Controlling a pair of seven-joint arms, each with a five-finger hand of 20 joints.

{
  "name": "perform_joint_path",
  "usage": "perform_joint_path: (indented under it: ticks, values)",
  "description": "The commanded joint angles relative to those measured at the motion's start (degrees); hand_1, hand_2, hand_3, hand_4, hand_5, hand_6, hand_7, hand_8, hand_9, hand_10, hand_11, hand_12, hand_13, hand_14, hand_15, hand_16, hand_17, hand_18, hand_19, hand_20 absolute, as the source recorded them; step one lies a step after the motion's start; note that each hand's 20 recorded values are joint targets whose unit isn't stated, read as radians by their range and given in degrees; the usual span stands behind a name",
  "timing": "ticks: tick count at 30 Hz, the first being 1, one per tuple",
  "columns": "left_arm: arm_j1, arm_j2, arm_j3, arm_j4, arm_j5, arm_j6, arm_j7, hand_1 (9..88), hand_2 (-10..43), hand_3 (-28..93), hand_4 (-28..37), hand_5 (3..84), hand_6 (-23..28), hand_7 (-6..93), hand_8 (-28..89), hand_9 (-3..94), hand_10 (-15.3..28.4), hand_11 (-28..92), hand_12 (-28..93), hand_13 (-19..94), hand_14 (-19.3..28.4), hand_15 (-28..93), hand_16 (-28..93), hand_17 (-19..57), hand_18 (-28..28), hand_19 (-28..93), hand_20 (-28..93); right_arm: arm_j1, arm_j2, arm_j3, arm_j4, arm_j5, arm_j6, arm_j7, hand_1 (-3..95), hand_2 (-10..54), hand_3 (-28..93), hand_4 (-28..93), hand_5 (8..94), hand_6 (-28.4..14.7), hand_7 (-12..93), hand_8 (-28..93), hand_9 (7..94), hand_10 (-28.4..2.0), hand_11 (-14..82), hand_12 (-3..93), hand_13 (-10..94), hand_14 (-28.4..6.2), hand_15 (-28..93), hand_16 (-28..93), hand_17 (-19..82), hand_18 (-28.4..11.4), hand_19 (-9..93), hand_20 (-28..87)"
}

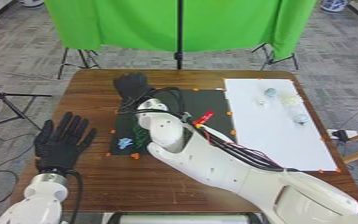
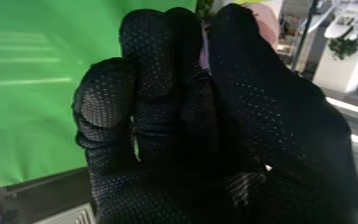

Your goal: Arrange flowers

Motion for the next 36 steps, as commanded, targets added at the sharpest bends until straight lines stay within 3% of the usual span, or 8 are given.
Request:
perform_joint_path:
  ticks: [1, 7, 17, 20, 22, 25, 29, 36]
  values:
    - [2.3, 1.43, 0.02, -1.69, -0.84, 0.15, 0.10, 28.2, 12.8, 74, -28.3, 40.0, 7.2, 22.2, -12, 36.0, 14.6, 30, 14, 29, 14.6, 45, -6, -5.5, 15.0, 39, 18, -3.1, -0.4, -1.4, -1.7, 0.5, -2.7, 5.1, 66.1, -9.5, 66, -28, 68.9, -1.4, 37, 14, 79.9, -11.6, 12.5, 43.8, 71, -5.4, 42, 44, 44, -19.3, 86, 30]
    - [1.8, 1.33, 0.58, -1.46, -0.40, -0.49, -0.75, 28.2, 12.7, 74, -28.3, 40.0, 7.2, 22.4, -12, 36.0, 14.6, 30, 14, 29, 14.6, 45, -6, -5.5, 15.0, 39, 18, -2.6, -0.1, -1.8, -1.0, 0.1, -2.4, 6.6, 66.3, -9.5, 66, -28, 68.8, -2.0, 34, 13, 79.6, -11.7, 11.9, 42.8, 71, -5.5, 41, 43, 44, -19.6, 85, 30]
    - [1.5, 1.06, 0.66, -1.10, -1.62, -0.16, -0.17, 28.2, 12.8, 74, -28.3, 40.1, 7.2, 22.5, -12, 36.1, 14.6, 31, 14, 29, 14.6, 45, -6, -5.5, 15.0, 39, 18, -3.8, -2.1, 2.5, 1.2, -2.6, -3.8, 4.5, 65.7, -9.5, 65, -28, 67.6, -3.2, 29, 12, 78.4, -12.3, 11.2, 41.9, 70, -6.0, 42, 43, 43, -20.0, 85, 30]
    - [0.2, 0.86, 1.13, -0.53, -2.50, 1.34, 0.11, 28.2, 12.8, 74, -28.3, 40.2, 7.3, 22.8, -12, 36.2, 14.6, 31, 14, 29, 14.7, 45, -6, -5.5, 15.0, 40, 18, -4.2, -3.3, 4.5, 2.8, -3.7, -4.0, 2.7, 65.0, -9.5, 65, -28, 66.8, -3.9, 27, 10, 77.5, -12.6, 10.8, 41.2, 69, -6.4, 42, 43, 43, -20.4, 84, 30]
    - [-2.7, 0.37, 2.12, 0.52, -3.22, 4.34, 0.13, 28.1, 12.8, 75, -28.3, 40.0, 7.3, 23.0, -12, 36.0, 14.6, 31, 14, 29, 14.6, 46, -6, -5.5, 15.0, 40, 18, -7.2, -7.1, 13.0, 6.4, -11.7, -5.0, -4.7, 64.9, -9.5, 65, -28, 66.1, -3.9, 26, 10, 77.1, -12.8, 10.7, 40.8, 69, -6.5, 42, 42, 43, -20.5, 84, 30]
    - [-4.0, -0.18, 2.56, 1.33, -3.87, 4.63, 0.24, 28.1, 12.8, 75, -28.3, 38.6, 7.2, 24.0, -13, 34.9, 14.4, 32, 14, 29, 14.7, 46, -6, -5.5, 15.0, 40, 18, -8.0, -8.5, 15.4, 7.9, -14.3, -5.4, -6.9, 64.6, -9.5, 64, -28, 65.4, -4.0, 25, 9, 76.1, -13.0, 10.2, 40.3, 68, -6.9, 42, 42, 42, -20.8, 84, 30]
    - [-2.1, 0.20, 1.84, 0.07, -5.15, 4.95, 1.83, 28.1, 13.0, 75, -28.3, 38.9, 7.2, 24.9, -13, 35.0, 14.3, 32, 14, 29, 14.6, 46, -6, -5.4, 14.9, 40, 18, -6.3, -5.2, 8.8, 4.6, -8.6, -6.0, -2.3, 64.0, -9.5, 65, -28, 64.3, -4.1, 23, 7, 75.4, -13.2, 9.6, 39.3, 68, -6.9, 42, 41, 41, -21.2, 84, 30]
    - [2.3, 1.35, 0.36, -2.38, -6.21, 3.39, 3.70, 28.0, 13.3, 75, -28.3, 39.4, 7.2, 25.9, -14, 35.6, 14.6, 34, 13, 29, 14.7, 48, -7, -5.3, 14.9, 41, 18, -0.9, 0.3, -4.4, -1.2, 3.3, -4.4, 7.6, 63.5, -9.5, 64, -28, 64.1, -4.1, 22, 5, 75.0, -13.3, 10.1, 38.5, 67, -7.1, 42, 40, 41, -21.4, 84, 30]
